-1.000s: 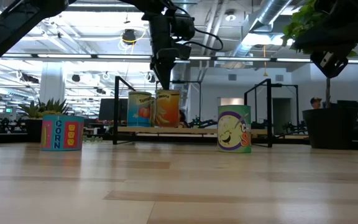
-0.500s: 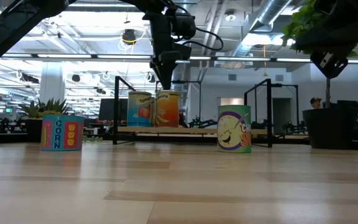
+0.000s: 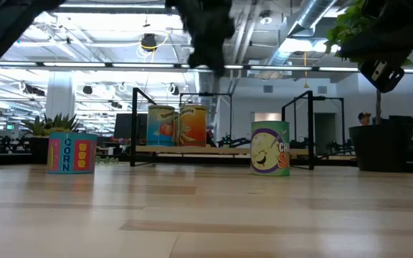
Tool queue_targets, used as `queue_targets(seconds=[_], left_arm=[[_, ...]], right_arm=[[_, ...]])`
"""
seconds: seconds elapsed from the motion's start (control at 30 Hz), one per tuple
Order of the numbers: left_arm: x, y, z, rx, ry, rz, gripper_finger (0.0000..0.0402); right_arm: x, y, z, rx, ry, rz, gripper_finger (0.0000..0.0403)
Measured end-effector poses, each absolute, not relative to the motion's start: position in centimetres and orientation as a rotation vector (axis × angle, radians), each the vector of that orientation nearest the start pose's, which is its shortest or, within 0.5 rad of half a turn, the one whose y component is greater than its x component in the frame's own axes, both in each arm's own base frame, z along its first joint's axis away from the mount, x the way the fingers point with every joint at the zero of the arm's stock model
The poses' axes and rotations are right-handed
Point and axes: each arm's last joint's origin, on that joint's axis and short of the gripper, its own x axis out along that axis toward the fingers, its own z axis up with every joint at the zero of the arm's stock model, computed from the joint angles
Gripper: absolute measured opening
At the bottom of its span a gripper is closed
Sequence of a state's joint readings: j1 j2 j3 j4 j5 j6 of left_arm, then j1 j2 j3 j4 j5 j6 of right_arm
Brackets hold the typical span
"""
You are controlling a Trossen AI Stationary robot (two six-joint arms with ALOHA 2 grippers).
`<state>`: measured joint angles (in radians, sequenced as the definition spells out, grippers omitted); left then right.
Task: Pick and place cans onto a shelf
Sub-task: Move the canned peppers on the middle of the table
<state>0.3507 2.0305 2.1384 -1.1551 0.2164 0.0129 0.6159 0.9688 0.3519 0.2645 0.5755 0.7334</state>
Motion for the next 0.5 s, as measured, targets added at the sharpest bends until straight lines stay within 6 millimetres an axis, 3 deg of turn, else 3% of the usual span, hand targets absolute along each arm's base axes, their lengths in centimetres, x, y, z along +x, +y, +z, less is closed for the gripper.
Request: queue_targets(seconds=[0.1, 0.2, 0.4, 0.5], left_arm=[[40.1, 10.8, 35.8, -0.258, 0.958, -0.006, 0.0106], [39.6, 7.4, 36.1, -0.196, 1.032, -0.102, 0.0106], [37.4, 0.6, 34.0, -0.097, 1.418, -0.228, 0.0106], [37.2, -2.3, 32.2, -0.044, 1.498, -0.250, 0.0106]], right_arm=[[16.5, 9.8, 19.7, 0.573, 0.288, -0.074, 0.0013], [16.5, 9.8, 19.7, 0.616, 0.286, -0.080, 0.0013], [16.5, 9.8, 19.7, 0.637, 0.284, -0.083, 0.0013], [16.5, 9.8, 19.7, 0.636, 0.285, -0.083, 0.0013]])
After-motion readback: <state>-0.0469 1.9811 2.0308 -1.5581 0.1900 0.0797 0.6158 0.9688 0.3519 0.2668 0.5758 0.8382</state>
